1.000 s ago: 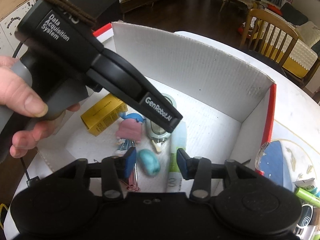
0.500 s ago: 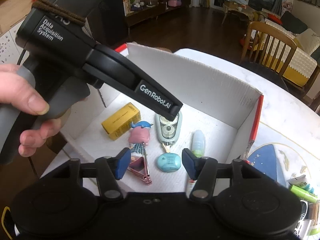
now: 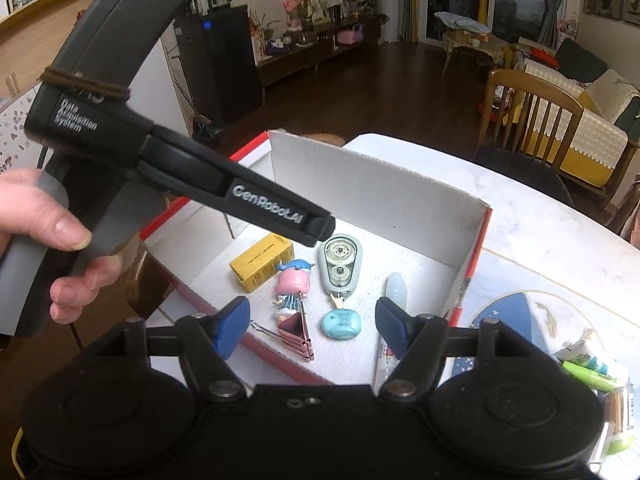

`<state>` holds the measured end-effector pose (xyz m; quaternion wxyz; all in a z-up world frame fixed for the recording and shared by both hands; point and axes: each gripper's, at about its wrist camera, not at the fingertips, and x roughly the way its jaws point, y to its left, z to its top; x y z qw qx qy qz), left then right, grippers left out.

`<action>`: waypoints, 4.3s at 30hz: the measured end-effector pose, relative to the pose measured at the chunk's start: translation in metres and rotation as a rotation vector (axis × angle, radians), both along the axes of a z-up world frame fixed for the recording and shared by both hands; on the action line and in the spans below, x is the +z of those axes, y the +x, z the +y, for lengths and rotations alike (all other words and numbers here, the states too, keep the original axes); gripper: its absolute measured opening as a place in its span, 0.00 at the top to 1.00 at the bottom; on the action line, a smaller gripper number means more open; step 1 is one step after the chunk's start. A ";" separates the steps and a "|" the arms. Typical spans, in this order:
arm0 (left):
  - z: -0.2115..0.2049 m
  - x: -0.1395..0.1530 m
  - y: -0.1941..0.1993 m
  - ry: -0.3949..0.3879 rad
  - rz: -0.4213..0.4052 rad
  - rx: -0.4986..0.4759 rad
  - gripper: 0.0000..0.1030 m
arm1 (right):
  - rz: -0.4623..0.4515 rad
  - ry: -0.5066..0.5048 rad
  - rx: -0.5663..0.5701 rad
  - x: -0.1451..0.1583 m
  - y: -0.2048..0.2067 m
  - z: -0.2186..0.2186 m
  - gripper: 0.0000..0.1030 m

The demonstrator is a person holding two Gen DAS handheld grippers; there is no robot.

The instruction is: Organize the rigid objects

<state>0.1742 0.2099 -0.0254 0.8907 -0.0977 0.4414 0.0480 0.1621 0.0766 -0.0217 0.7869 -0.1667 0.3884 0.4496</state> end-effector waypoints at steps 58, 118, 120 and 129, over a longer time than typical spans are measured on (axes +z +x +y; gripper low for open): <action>-0.269 -0.092 0.045 0.006 -0.051 -0.135 0.02 | 0.021 0.089 -0.457 -0.035 0.101 -0.340 0.14; -0.273 -0.123 0.068 0.005 -0.051 -0.157 0.66 | 0.167 0.088 -0.523 -0.085 0.167 -0.329 0.57; -0.271 -0.120 0.061 0.006 -0.067 -0.149 0.66 | 0.163 0.094 -0.525 -0.081 0.158 -0.332 0.58; -0.264 -0.102 0.034 -0.033 -0.094 -0.137 0.66 | 0.132 0.136 -0.525 -0.060 0.122 -0.348 0.58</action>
